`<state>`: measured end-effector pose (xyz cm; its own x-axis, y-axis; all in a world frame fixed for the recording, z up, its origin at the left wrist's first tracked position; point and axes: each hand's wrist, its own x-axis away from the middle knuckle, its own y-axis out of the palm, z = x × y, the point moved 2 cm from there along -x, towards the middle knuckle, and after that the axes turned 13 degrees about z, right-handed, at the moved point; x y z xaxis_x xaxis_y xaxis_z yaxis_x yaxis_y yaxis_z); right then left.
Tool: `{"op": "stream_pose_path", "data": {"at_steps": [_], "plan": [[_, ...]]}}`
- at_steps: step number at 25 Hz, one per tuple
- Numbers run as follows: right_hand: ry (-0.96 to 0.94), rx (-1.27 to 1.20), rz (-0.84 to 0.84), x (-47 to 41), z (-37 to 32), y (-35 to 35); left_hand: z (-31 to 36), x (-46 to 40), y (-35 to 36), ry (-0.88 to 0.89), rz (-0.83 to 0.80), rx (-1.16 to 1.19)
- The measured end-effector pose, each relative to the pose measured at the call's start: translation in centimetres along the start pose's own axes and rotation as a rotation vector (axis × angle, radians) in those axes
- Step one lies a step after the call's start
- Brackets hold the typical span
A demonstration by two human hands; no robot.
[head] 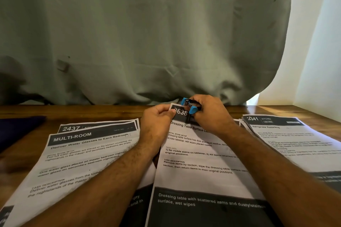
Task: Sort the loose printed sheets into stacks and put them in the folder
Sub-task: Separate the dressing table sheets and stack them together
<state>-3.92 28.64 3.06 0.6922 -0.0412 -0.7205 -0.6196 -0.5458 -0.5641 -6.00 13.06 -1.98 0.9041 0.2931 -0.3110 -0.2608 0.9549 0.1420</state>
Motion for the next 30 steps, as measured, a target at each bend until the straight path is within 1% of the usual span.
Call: {"op": "stream_pose_path", "data": {"at_steps": [7,11,15,17,19,23,28,30], "plan": [[0.002,0.015,-0.002,0.1,-0.2,0.0,-0.4,-0.3,0.1,0.017,0.041,0.005],[-0.026,0.051,-0.012,0.1,-0.3,0.1,-0.5,-0.6,0.3,0.007,0.029,0.05],[-0.045,0.056,0.017,0.1,-0.5,0.0,-0.7,-0.7,0.3,0.03,0.028,0.052],[-0.081,0.093,0.042,0.0,-0.8,-0.1,-0.7,-0.7,0.4,0.042,0.033,0.044],[-0.122,0.142,0.033,0.1,-1.2,-0.5,-0.6,-0.6,0.5,0.042,0.063,0.031],[-0.159,0.199,-0.006,0.8,-1.4,-1.3,-0.5,-0.6,0.6,0.02,0.138,0.108],[-0.216,0.29,-0.02,0.7,-1.2,-2.0,-0.7,-0.4,0.8,0.048,0.105,0.088],[-0.265,0.349,0.004,0.7,-1.2,-2.2,-0.7,-0.3,0.8,0.058,0.089,0.09]]}}
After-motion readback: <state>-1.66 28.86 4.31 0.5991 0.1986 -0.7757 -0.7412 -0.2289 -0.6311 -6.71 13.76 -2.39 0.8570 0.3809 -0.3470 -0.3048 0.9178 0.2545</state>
